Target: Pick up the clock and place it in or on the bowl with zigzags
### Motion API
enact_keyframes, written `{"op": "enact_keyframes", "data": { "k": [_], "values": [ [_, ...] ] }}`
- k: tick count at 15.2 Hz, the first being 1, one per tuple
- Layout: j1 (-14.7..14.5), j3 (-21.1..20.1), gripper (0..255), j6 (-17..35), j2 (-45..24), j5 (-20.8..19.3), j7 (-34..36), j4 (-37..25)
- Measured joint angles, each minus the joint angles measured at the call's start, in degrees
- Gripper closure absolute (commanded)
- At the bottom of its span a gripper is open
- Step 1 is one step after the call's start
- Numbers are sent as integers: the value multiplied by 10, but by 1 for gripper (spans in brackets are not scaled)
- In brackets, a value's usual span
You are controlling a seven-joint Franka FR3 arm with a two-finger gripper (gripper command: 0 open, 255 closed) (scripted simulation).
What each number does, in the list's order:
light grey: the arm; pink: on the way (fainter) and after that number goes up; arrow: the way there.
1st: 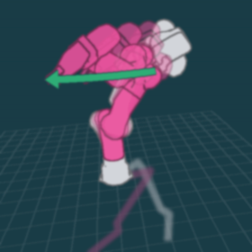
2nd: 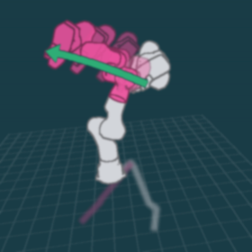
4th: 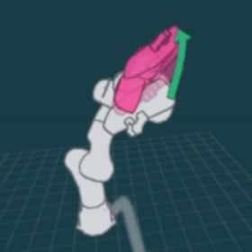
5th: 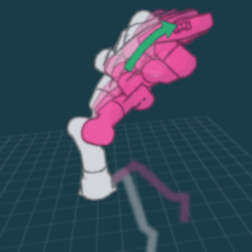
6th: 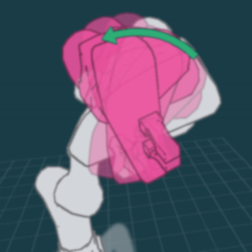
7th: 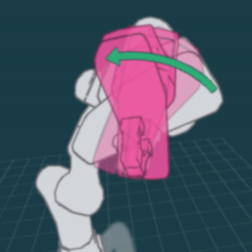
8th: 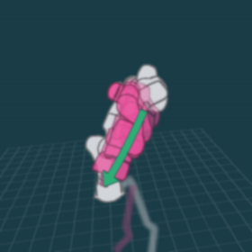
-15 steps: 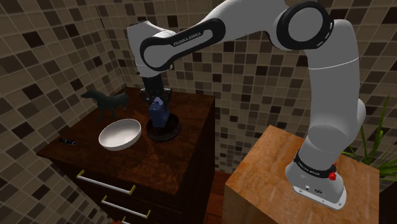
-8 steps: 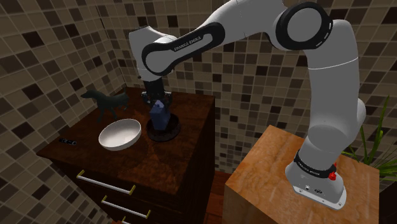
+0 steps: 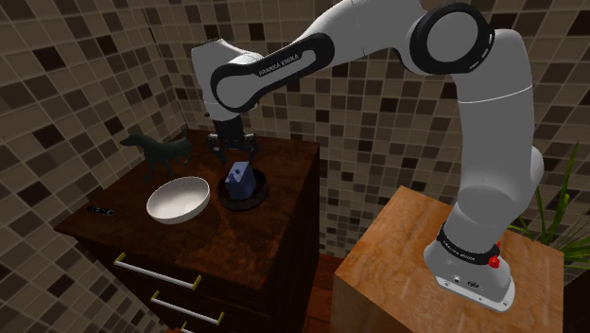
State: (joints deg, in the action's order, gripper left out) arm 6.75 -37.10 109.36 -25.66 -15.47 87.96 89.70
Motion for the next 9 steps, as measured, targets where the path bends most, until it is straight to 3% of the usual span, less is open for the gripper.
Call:
{"op": "enact_keyframes", "data": {
  "k": [5, 9],
  "values": [
    [-5, -5, 0, -59, 8, 8, -6, -54],
    [-4, -6, 0, -67, 11, 10, -8, -59]
  ]
}}
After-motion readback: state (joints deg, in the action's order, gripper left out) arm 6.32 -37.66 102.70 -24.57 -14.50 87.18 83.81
